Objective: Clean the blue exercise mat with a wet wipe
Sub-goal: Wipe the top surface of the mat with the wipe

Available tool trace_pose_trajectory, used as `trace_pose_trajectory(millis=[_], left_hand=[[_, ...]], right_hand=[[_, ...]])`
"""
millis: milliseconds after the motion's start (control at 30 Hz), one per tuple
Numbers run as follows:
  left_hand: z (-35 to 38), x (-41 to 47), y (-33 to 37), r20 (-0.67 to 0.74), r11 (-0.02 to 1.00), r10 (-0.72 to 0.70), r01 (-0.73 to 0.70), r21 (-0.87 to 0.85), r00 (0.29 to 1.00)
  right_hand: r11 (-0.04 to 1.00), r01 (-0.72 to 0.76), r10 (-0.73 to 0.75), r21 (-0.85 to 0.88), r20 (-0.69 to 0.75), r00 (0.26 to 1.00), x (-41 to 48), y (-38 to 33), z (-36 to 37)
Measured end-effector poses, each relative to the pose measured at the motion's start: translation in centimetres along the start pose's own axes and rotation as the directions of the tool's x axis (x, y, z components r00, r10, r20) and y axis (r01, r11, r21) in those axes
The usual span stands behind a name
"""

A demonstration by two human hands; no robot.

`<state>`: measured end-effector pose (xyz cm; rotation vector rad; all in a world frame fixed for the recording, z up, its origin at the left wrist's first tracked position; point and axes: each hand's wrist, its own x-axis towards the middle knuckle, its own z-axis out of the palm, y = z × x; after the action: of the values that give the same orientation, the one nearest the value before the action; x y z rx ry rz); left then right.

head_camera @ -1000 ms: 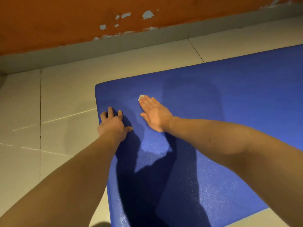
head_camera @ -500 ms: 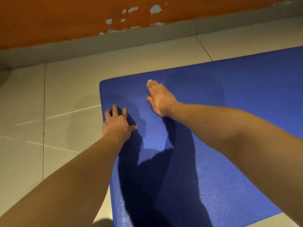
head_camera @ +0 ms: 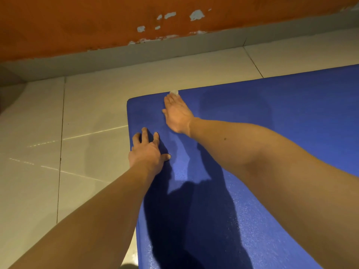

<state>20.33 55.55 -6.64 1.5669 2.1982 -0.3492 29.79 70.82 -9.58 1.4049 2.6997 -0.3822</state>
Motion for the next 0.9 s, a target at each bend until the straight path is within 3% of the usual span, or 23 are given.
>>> trace_pose_trajectory(millis=[133,300,500,667,833,900], left_hand=[[0.1,0.0,0.0,0.004,1.000,-0.005,0.005,-0.005,1.000],[0.0,0.0,0.1,0.013,1.000,-0.004,0.004,-0.012,1.000],[-0.1,-0.1,0.2,0.016,1.000,0.000,0.001,-0.023,1.000],[-0.1,-0.2,0.2,0.012,1.000,-0.005,0.005,-0.017,1.000],[0.1,-0.3,0.2,0.015,1.000,-0.001,0.001,-0.008,1.000],[0.2,-0.2,0.2,0.012,1.000,-0.001,0.001,-0.008,1.000]], right_hand=[[0.981,-0.006,0.023,0.192,-0.091,0.996,-1.3,2.5,-1.2],[0.808,-0.069,0.224,0.585,-0.197,0.954,-3.0,4.0,-3.1],[0.542,-0.171,0.391,0.823,-0.067,0.918,-3.2,5.1,-3.3],[0.676,-0.232,0.418,0.699,-0.105,0.903,-3.5,5.5,-3.6],[0.741,-0.276,0.403,0.613,-0.075,0.912,-3.4,5.2,-3.8],[0.835,-0.279,0.381,0.473,-0.133,0.915,-3.9,5.1,-3.7]])
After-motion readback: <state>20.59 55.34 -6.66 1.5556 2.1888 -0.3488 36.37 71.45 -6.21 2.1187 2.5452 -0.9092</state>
